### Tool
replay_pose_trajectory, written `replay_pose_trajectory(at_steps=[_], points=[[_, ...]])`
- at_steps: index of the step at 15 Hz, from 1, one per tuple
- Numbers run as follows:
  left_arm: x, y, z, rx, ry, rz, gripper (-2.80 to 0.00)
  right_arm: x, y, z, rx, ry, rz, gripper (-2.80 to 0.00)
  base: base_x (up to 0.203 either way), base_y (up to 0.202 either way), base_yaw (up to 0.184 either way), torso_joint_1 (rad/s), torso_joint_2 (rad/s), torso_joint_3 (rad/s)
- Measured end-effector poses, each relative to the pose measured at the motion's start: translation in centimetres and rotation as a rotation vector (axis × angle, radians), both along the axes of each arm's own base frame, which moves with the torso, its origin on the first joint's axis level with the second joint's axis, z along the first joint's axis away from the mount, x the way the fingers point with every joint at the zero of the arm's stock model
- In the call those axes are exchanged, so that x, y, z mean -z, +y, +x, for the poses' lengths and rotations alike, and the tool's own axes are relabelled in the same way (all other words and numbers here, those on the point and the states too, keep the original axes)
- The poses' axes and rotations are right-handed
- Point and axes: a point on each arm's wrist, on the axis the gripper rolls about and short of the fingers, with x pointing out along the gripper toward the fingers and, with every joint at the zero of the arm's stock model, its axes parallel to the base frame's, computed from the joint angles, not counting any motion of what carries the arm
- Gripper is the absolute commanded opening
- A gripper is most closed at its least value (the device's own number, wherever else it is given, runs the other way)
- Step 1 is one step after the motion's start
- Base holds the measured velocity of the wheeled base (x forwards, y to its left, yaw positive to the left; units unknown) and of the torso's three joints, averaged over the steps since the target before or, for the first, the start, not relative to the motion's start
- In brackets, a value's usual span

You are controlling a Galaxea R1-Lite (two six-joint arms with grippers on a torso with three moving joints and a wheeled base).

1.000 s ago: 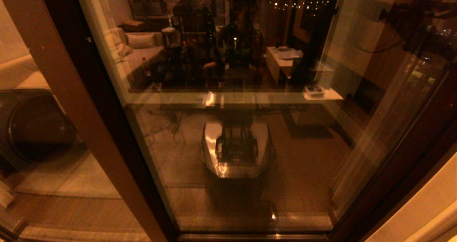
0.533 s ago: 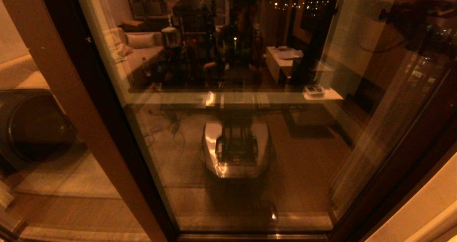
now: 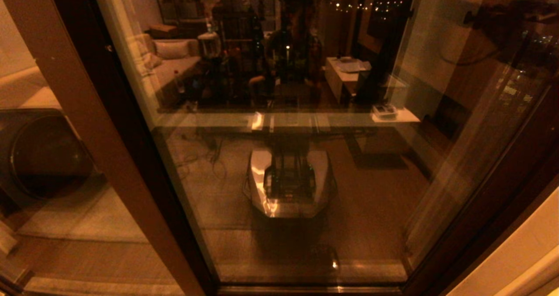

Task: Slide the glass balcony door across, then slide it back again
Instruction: Open the slid door

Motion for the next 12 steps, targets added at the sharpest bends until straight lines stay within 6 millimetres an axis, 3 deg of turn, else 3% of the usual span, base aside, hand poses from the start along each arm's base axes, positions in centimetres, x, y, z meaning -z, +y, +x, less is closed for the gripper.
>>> replay_pose_trajectory(at_steps=[12], points=[[0.00,0.00,0.00,0.000,0.000,0.000,-2.80,-0.06,0.82,0.89,-0.037,-0.002,0.002,0.00,0.000,0.000,0.000,0.000,0.00,0.000]])
